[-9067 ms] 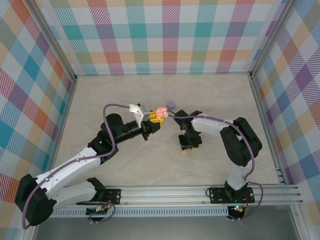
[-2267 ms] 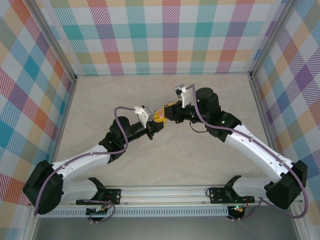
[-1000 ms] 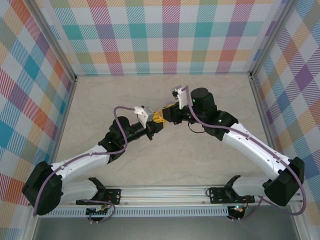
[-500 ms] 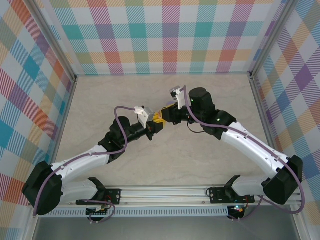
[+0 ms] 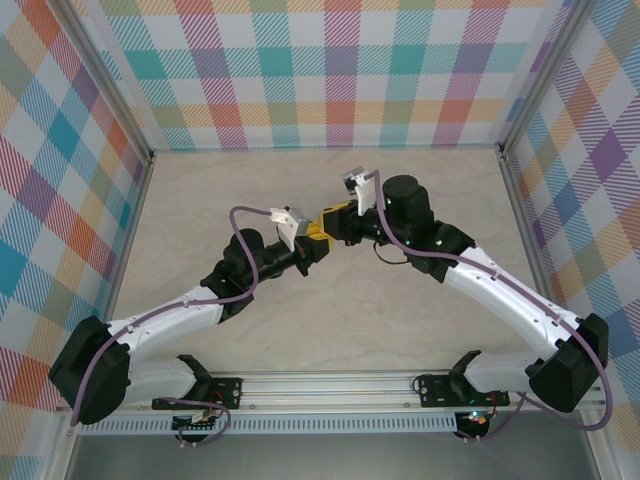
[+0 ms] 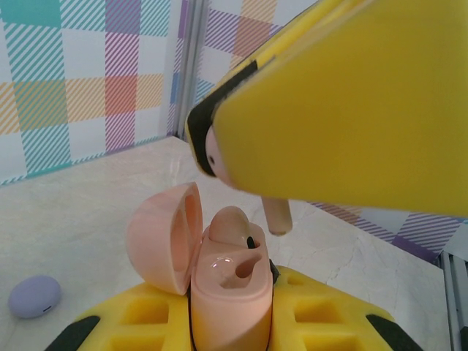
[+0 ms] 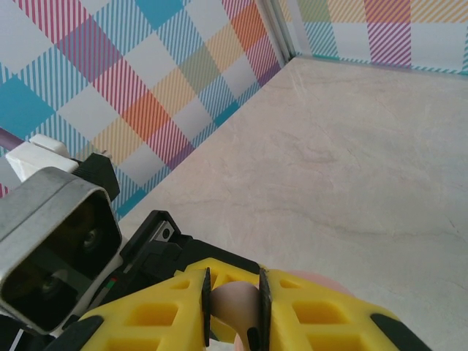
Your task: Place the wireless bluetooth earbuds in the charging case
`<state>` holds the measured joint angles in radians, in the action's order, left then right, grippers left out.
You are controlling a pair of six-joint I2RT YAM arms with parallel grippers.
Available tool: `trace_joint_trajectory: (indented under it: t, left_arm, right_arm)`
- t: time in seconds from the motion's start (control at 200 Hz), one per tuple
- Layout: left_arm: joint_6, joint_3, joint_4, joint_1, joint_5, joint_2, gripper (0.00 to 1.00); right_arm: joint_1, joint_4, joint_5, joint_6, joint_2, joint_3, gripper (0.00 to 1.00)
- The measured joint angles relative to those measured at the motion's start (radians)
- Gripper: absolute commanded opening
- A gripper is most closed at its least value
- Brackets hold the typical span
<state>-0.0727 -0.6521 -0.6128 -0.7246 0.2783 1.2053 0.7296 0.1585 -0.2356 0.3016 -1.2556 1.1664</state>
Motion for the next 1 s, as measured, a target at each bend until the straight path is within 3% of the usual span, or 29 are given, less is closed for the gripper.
trace_joint_trajectory:
  t: [1.0]
  left_arm:
    - [-0.073,0.0,-0.071,0.0,0.027,0.002,0.15]
  right_arm:
    - [0.004,-0.054,0.018,0.0,0.016,-0.035,0.26]
